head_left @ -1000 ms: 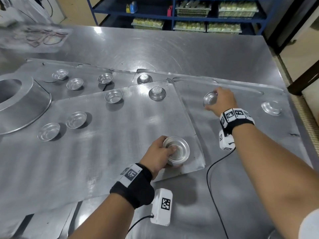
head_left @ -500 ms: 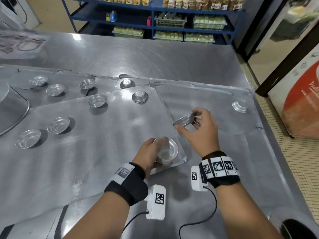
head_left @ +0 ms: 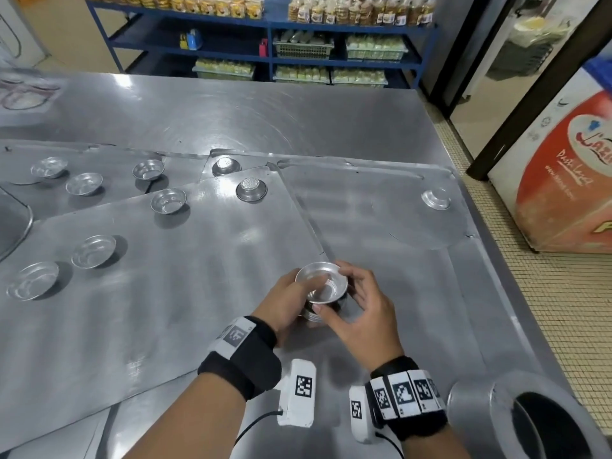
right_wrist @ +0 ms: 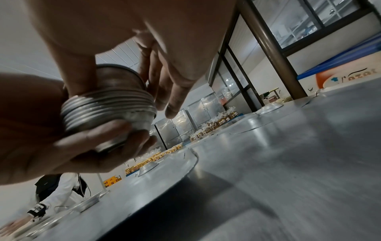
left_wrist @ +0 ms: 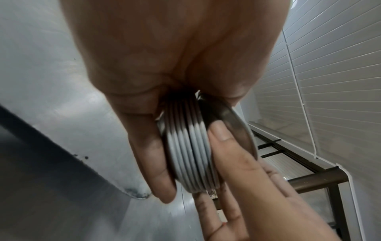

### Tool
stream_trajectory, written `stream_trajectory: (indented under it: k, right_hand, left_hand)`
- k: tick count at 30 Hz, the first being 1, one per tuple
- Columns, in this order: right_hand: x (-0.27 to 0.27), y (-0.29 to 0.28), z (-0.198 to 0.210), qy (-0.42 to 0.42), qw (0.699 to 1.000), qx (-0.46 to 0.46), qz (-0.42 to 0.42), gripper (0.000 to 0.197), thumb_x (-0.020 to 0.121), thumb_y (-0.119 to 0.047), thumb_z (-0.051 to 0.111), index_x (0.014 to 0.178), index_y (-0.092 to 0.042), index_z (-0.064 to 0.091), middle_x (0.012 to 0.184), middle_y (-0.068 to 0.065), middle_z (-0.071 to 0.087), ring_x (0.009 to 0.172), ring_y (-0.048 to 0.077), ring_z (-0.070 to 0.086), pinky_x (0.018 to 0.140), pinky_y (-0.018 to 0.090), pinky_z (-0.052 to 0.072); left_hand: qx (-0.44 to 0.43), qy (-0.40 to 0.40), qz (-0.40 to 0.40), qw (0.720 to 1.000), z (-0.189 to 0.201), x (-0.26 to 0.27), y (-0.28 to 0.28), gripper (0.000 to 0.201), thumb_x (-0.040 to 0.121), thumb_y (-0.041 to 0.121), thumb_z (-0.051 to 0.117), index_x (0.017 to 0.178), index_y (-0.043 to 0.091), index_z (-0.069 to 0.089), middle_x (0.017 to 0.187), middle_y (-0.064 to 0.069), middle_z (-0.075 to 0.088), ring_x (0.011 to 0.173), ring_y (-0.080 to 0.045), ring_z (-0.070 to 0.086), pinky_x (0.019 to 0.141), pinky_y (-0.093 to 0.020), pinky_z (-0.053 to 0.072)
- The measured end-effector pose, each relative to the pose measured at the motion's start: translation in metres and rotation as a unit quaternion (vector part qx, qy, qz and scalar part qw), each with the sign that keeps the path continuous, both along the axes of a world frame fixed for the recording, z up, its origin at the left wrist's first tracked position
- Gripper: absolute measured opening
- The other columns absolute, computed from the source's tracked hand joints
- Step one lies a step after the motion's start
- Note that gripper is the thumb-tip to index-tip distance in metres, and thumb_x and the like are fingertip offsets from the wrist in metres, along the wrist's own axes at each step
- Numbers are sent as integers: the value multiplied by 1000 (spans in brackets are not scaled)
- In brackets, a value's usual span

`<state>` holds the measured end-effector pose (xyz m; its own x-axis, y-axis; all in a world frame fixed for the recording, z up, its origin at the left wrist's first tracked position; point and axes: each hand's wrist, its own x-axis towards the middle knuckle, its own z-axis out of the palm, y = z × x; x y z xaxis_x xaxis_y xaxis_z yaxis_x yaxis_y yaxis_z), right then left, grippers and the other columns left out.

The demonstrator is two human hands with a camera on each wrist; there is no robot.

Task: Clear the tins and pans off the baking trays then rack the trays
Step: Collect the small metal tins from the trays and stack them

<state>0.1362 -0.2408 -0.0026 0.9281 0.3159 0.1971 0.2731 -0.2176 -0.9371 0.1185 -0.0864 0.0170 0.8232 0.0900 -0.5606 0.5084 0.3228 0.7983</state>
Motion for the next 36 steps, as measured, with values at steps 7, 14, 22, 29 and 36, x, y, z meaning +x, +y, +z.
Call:
stream_trajectory:
  k: [7,14,22,29,36]
  right_hand:
    - [1,-18,2,52,996,41,62,52,75,0,82,119,-11,55,131,-6,63,122,12,60,104,31,47]
    - [20,-27,-7,68,994,77,26,53,74,17,56,117,-14,59,123,-1,68,120,15,62,100,31,49]
    - [124,-43,-37,89,973,-206,-56,28,84,0,63,106,-18,67,107,-2,68,98,16,66,91,30,53]
    - [216,-67,-53,75,930,-342,-111,27,80,-11,70,107,-8,69,106,11,71,101,27,66,94,33,50]
    - [289,-97,-55,47,887,-422,-180,34,86,-11,63,119,-4,64,120,18,65,118,35,56,103,39,45]
  left_hand:
    - [16,-1,5,1000,-4,1,-3,31,88,5,64,118,10,67,111,-23,72,91,-30,69,94,-63,53]
    - [34,-6,11,999,-7,5,-7,28,83,-3,72,109,8,66,96,-17,71,89,-36,68,86,-71,52]
    - [25,1,3,1000,-4,15,-16,27,89,-6,67,114,3,62,93,-15,68,84,-34,68,86,-70,53]
    - [9,1,-7,1000,-8,35,-22,31,91,-7,65,120,2,59,96,-14,68,79,-28,70,77,-53,62]
    - [14,1,-7,1000,-19,61,-29,33,89,-6,67,121,2,59,96,-15,69,77,-33,71,67,-44,58]
